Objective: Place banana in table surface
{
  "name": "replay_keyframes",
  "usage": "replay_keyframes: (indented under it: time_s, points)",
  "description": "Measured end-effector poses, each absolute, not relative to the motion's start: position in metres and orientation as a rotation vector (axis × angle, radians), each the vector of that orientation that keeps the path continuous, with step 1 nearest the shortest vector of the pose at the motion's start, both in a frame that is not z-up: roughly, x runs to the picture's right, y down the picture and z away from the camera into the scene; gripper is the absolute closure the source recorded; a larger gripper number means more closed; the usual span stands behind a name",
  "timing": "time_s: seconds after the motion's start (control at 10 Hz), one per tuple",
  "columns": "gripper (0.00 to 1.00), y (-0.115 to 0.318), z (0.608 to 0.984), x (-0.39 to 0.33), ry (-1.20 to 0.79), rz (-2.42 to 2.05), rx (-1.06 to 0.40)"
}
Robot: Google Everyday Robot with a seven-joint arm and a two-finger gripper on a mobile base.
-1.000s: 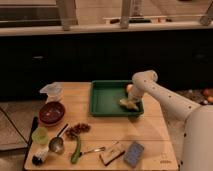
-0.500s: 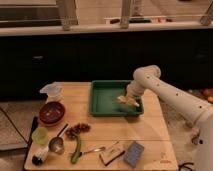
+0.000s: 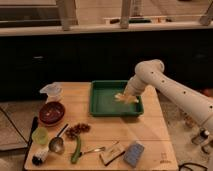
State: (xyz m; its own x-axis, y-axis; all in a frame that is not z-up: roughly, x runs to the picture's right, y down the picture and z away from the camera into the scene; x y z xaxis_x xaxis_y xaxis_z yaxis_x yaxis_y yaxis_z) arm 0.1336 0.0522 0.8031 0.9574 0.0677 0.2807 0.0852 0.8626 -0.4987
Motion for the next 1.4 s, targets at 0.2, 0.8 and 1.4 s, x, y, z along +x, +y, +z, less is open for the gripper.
replay_keyframes:
  time_s: [0.2, 0.8, 1.4]
  points:
    - [1.0, 0.049, 0.782, 0.138, -0.318, -0.131, -0.527]
    - [1.0, 0.072, 0.75, 0.197, -0.369, -0.407, -0.543]
    - [1.0, 0.134, 0.755, 0.239, -0.41, -0.591, -0.534]
